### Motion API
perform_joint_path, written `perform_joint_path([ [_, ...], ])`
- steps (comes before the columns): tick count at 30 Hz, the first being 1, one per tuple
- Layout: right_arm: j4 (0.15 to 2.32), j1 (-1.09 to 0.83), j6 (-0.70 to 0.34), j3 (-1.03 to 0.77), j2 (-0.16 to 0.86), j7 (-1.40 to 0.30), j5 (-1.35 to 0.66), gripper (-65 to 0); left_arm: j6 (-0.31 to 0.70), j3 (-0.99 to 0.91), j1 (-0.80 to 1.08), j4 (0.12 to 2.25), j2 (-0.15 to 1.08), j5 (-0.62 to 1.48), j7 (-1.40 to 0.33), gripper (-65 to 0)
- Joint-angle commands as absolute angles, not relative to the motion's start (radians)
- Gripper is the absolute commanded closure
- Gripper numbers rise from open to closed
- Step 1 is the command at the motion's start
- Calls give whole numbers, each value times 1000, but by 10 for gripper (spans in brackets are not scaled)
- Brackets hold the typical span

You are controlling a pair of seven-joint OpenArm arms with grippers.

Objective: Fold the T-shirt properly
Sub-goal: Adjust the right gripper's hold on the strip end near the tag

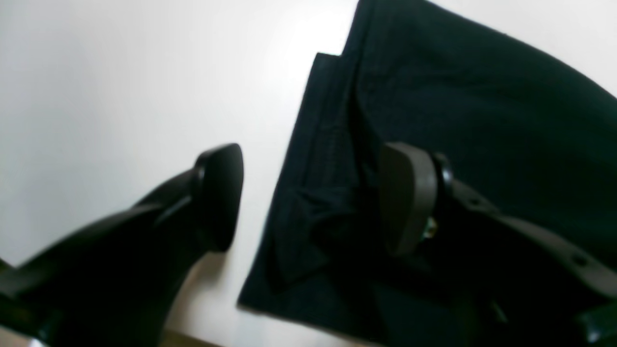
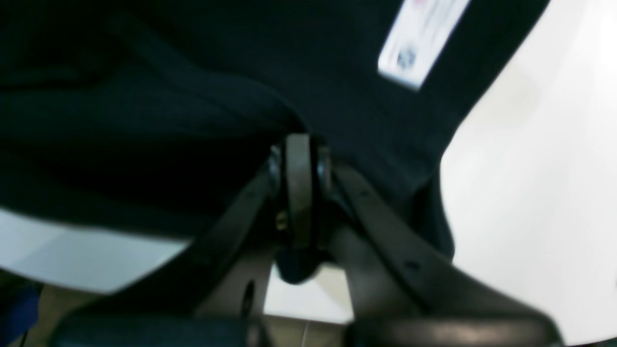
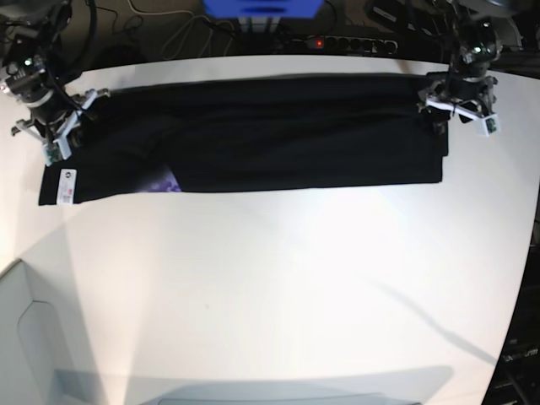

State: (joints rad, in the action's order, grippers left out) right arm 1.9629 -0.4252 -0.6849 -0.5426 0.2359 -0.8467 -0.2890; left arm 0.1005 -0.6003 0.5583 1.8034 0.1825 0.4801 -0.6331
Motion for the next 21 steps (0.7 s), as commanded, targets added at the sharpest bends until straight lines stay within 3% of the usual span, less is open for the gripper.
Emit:
perform_joint_path([
  [1,1982,-423,-698,-549,257,-834,-291,0,97,-607,562,1817,193,484,-615,-423],
  [17,1908,-305,-698,-355,415,-834,-289,-6,97,-608,562,1817,193,481,-618,-423],
  [21,1850,-295,-698,-363,415,-826,-289,-160,97,-610,565,1817,193,481,-618,-423],
])
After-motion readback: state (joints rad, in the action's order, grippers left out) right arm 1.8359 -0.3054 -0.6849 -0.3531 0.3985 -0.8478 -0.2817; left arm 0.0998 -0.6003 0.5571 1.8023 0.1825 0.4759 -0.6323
